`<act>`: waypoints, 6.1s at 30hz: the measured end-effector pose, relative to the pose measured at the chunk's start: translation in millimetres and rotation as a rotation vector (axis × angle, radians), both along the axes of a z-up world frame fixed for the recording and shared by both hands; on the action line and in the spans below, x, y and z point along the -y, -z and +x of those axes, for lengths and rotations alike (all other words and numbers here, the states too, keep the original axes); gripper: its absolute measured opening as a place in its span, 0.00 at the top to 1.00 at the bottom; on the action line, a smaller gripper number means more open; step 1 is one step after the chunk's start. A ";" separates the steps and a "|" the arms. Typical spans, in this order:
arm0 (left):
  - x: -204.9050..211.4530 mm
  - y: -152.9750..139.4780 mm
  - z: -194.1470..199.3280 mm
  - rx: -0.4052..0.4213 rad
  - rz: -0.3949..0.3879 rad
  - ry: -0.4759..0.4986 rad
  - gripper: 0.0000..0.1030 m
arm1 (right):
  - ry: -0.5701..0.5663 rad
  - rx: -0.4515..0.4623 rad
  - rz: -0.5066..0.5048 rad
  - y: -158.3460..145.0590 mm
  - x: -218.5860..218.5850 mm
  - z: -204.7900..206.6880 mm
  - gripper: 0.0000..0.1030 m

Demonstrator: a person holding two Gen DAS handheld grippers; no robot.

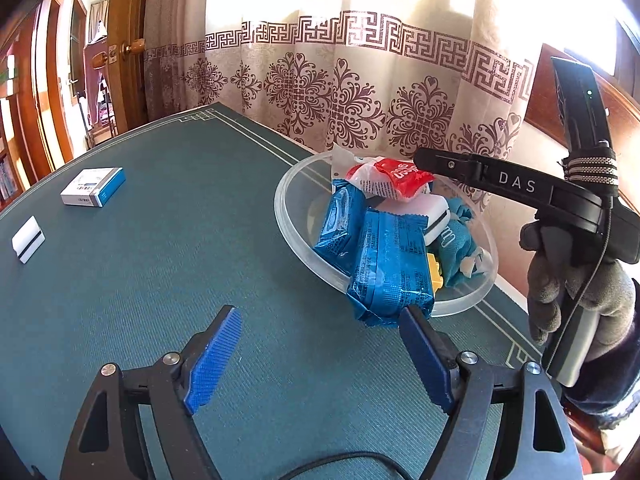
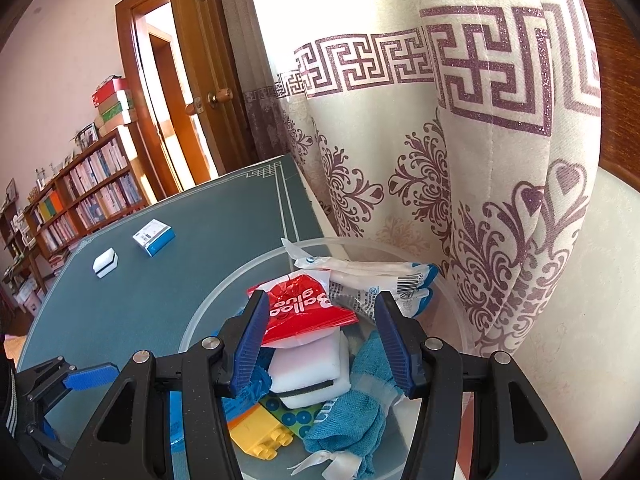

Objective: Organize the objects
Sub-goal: 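Lower the blue packet into the bowl, open the left tool and withdraw, then withdraw both open tools from the bowl toward the white sponge and box, then grasp the white sponge with the left tool while the right tool reaches the medicine box, then grasp and lift the white-blue medicine box with the right tool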

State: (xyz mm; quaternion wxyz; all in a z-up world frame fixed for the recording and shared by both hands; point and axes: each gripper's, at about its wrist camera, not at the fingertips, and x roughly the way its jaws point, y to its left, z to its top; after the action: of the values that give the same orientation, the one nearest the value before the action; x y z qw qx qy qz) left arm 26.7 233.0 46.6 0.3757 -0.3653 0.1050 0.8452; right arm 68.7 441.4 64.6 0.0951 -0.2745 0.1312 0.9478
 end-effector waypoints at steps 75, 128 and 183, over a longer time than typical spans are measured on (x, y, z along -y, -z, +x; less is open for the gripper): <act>188.4 6.6 -209.6 0.017 -0.013 -0.778 0.00 | -0.292 0.033 -0.044 4.7 142.3 -73.8 0.32; 208.7 12.9 -263.7 0.048 0.097 -0.752 0.45 | -0.399 0.244 -0.043 20.4 217.2 -302.2 0.32; 218.3 15.0 -264.2 0.081 0.138 -0.801 0.45 | -0.445 0.215 0.134 28.7 265.9 -234.2 0.35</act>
State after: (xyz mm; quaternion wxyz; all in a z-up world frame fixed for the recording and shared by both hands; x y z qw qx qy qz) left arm -237.5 14.8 31.7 0.0440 -0.3841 -0.1173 0.9147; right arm -165.5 175.5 35.9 -0.0846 -0.3888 -0.0064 0.9174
